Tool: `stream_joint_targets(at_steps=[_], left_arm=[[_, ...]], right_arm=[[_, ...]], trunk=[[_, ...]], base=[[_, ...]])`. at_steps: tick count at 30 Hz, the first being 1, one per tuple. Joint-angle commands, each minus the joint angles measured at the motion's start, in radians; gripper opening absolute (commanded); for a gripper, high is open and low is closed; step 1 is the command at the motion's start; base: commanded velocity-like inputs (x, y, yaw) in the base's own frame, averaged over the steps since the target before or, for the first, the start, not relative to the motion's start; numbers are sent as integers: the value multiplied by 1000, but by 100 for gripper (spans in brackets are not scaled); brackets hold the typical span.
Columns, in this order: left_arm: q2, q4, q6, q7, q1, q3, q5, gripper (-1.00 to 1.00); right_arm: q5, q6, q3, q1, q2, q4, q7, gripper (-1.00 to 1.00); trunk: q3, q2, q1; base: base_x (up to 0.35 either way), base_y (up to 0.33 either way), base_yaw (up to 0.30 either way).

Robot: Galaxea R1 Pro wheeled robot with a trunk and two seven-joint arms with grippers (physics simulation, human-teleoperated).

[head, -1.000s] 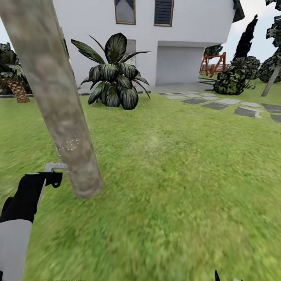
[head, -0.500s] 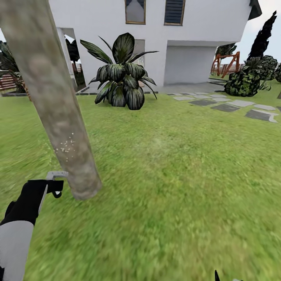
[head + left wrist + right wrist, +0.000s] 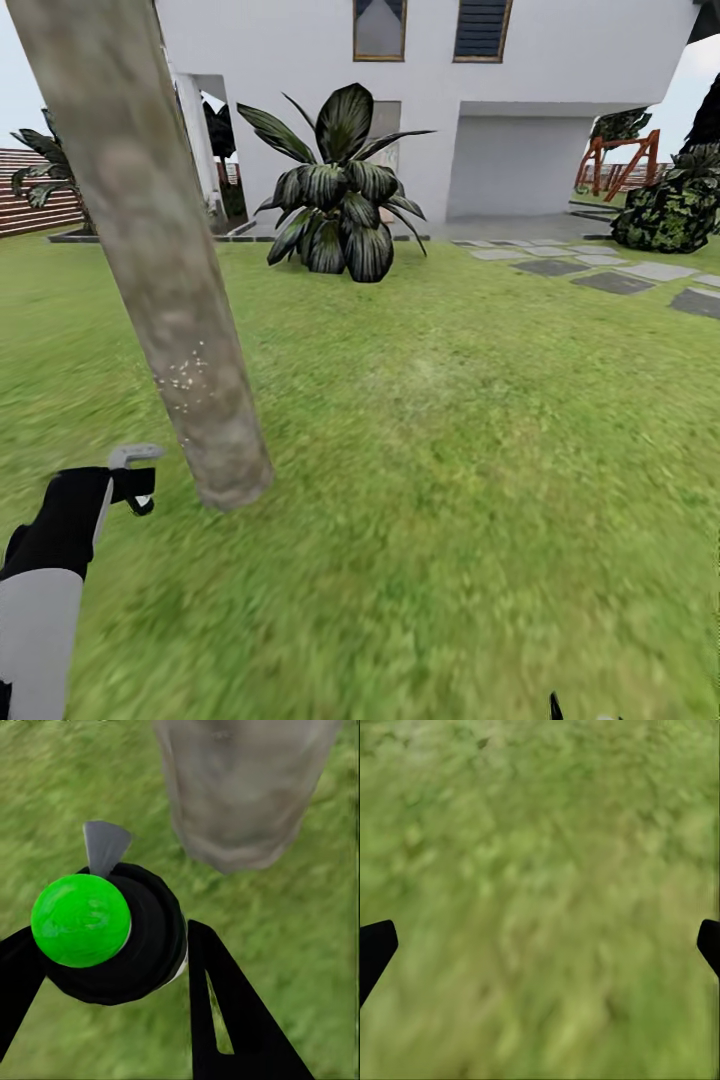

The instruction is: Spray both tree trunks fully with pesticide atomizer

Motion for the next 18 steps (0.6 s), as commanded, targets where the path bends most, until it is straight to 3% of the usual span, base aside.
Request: stream_joint_targets(at_steps=[1, 3, 4, 7, 14, 18], left_arm=[[-2, 1, 0, 0, 0, 0, -1, -100], [-6, 19, -1, 0, 0, -4, -2, -100], [-7, 30, -5, 3, 0, -29, -2, -100], [-7, 34, -6, 4, 0, -51, -4, -100], [-3, 62, -6, 20, 0, -55, -5, -100], [-4, 64, -6, 59, 0, -56, -4, -100]], right_arm=[[0, 0, 0, 0, 0, 0, 0, 100], [0, 0, 0, 0, 0, 0, 0, 100], [0, 0, 0, 0, 0, 0, 0, 100], [0, 0, 0, 0, 0, 0, 0, 100], [0, 0, 0, 0, 0, 0, 0, 100], [-1, 0, 0, 0, 0, 0, -1, 100]], trunk=[[0, 0, 0], [0, 0, 0], [0, 0, 0], [0, 0, 0], [0, 0, 0], [0, 0, 0]], base=[[157, -239, 1], [164, -241, 0], [168, -242, 0], [169, -242, 0], [161, -244, 10], [28, -267, 221]])
